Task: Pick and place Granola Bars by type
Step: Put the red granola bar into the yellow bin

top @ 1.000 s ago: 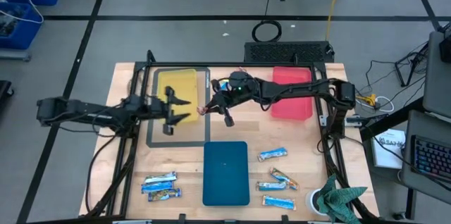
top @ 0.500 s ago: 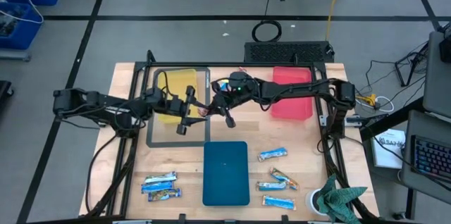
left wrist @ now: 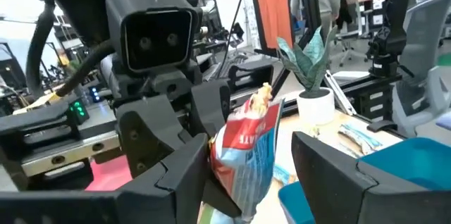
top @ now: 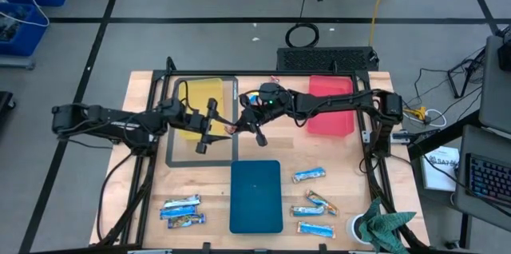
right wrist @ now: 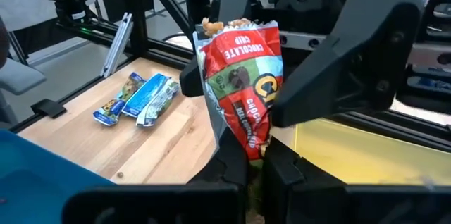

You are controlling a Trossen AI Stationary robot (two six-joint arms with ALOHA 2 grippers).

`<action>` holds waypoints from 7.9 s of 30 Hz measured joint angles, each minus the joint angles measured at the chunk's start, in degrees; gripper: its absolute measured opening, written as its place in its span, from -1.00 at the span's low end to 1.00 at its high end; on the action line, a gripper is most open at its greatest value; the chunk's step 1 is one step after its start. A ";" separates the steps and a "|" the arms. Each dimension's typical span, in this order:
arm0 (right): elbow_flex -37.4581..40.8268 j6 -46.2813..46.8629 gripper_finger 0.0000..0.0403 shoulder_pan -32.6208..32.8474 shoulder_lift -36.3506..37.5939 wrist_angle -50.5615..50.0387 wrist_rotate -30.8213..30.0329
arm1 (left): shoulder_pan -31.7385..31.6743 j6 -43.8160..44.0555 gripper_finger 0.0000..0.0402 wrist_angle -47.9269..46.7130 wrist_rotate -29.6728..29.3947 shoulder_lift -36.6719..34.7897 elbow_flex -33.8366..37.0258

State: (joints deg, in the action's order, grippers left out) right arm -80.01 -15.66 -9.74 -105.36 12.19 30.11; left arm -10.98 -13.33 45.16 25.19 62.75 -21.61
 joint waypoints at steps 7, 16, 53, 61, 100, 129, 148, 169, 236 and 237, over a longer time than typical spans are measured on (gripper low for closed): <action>0.00 0.00 -0.98 -0.02 0.00 -0.15 0.02 | 0.02 -3.72 -0.08 -2.27 -0.21 -1.76 0.00; 0.02 0.01 -0.97 0.01 0.00 0.15 0.07 | -0.02 -7.82 -0.91 -1.86 0.27 -1.74 0.00; 2.51 3.13 -0.65 -5.01 6.78 -18.70 -10.60 | -23.47 -1.56 -0.94 -38.89 -25.55 -26.46 7.47; 14.77 3.93 -0.65 -5.58 17.12 -8.77 -15.28 | -34.88 6.73 -0.85 -37.98 -14.99 -26.66 12.41; 0.30 12.16 -0.65 -19.03 7.86 -37.73 -32.54 | -33.96 25.86 0.69 -23.88 -2.80 -26.00 9.75; -17.12 27.06 0.21 -24.30 -16.46 -50.61 -25.79 | -29.38 20.94 0.69 -24.02 -4.26 -26.00 9.75; -17.11 32.16 0.12 -24.20 -19.57 -53.09 -29.51 | -29.38 20.82 0.69 -24.50 -4.22 -26.01 9.75; -17.05 22.18 -0.99 -19.95 -16.76 -49.35 -28.80 | -29.33 22.51 0.69 -25.53 -4.24 -26.00 9.73; -13.14 0.65 -0.89 5.35 -8.40 -14.95 -51.39 | -23.15 26.91 -0.91 17.41 -9.91 5.11 5.53; -13.14 0.66 -0.87 5.47 -8.08 -16.12 -51.49 | -24.15 26.93 -0.91 17.01 -9.74 5.10 5.53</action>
State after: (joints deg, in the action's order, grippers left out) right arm -93.14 -15.00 -4.26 -113.44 -3.93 -21.39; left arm -35.14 13.60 62.17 15.45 67.85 -16.08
